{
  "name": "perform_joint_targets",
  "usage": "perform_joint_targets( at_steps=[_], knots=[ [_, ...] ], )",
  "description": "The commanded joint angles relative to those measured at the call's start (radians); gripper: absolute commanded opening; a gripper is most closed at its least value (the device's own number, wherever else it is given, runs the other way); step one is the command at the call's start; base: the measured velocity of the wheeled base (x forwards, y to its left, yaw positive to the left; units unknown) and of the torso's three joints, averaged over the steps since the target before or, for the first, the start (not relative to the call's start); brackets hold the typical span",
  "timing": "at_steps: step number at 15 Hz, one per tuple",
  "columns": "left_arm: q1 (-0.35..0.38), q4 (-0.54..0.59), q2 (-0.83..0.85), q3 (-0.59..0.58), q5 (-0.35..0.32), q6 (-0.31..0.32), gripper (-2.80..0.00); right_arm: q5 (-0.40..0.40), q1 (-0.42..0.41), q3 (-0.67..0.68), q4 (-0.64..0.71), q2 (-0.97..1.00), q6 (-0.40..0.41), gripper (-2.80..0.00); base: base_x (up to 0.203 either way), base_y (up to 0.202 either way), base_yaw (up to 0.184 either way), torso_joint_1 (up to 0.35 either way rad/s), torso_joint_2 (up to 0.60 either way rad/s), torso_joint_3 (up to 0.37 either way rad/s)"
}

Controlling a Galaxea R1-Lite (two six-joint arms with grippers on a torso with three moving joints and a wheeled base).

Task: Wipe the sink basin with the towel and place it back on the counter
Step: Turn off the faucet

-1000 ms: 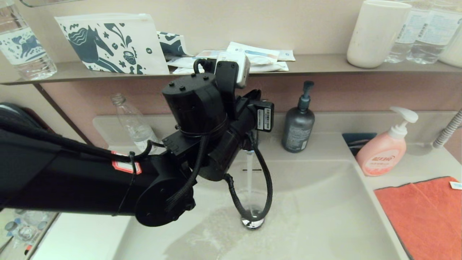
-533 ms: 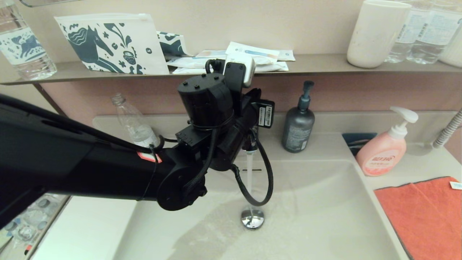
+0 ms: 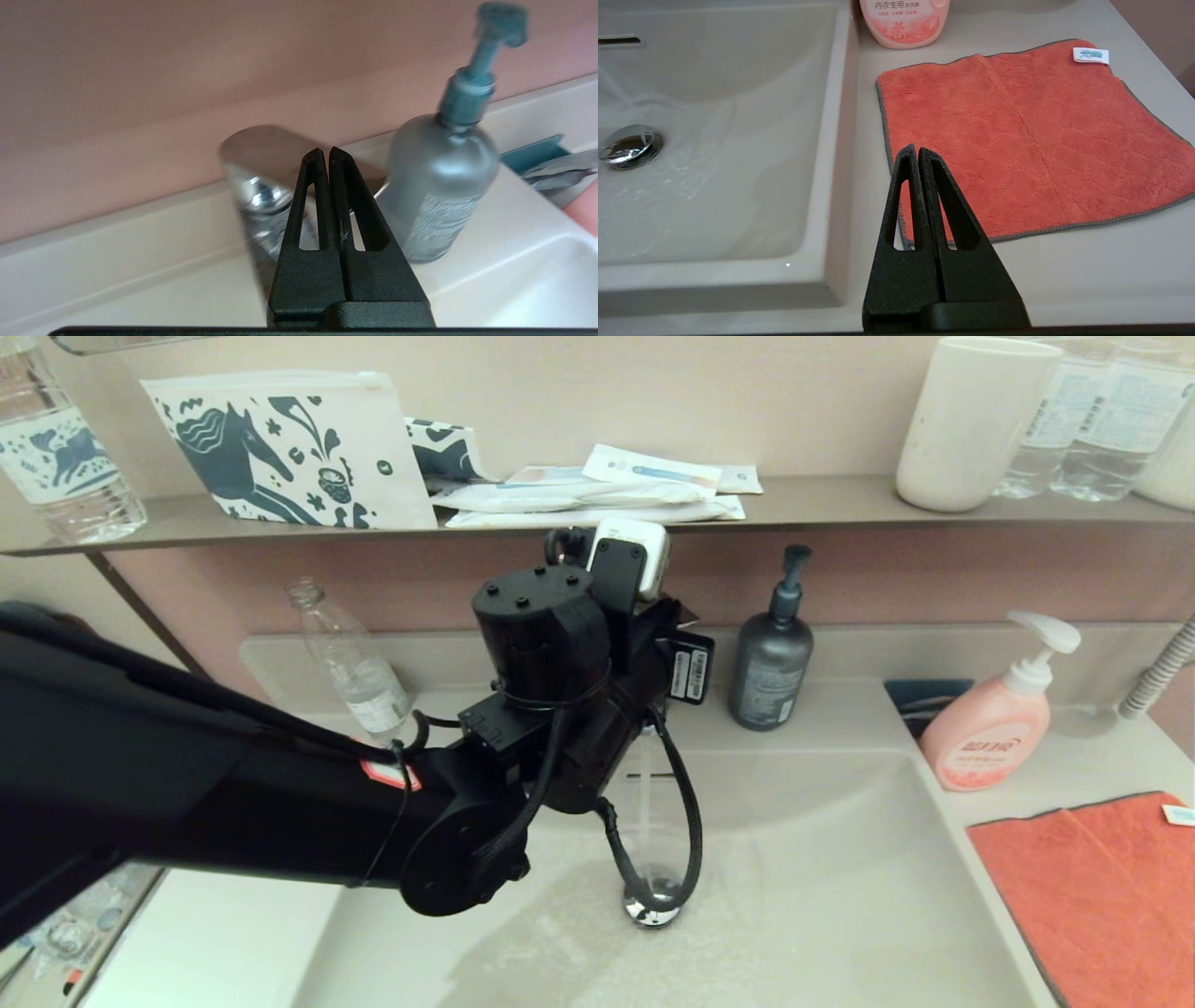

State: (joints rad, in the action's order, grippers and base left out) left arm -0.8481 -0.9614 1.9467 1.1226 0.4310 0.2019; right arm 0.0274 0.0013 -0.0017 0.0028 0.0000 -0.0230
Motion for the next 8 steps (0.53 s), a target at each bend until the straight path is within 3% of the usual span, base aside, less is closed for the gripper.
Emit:
perform_joint_targets(
  at_steps=[1, 8],
  knots=[
    [-0.007, -0.007, -0.028, -0.027, 0.003, 0.001, -2.8, 0.0, 0.0, 0.0, 0.0, 0.0, 0.0, -2.8, 0.0, 0.0, 0.0, 0.0, 0.0, 0.0],
    [-0.018, 0.032, -0.132, -0.058, 0.003, 0.027, -2.8, 0.0, 0.0, 0.0, 0.0, 0.0, 0.0, -2.8, 0.0, 0.0, 0.0, 0.0, 0.0, 0.0]
  ],
)
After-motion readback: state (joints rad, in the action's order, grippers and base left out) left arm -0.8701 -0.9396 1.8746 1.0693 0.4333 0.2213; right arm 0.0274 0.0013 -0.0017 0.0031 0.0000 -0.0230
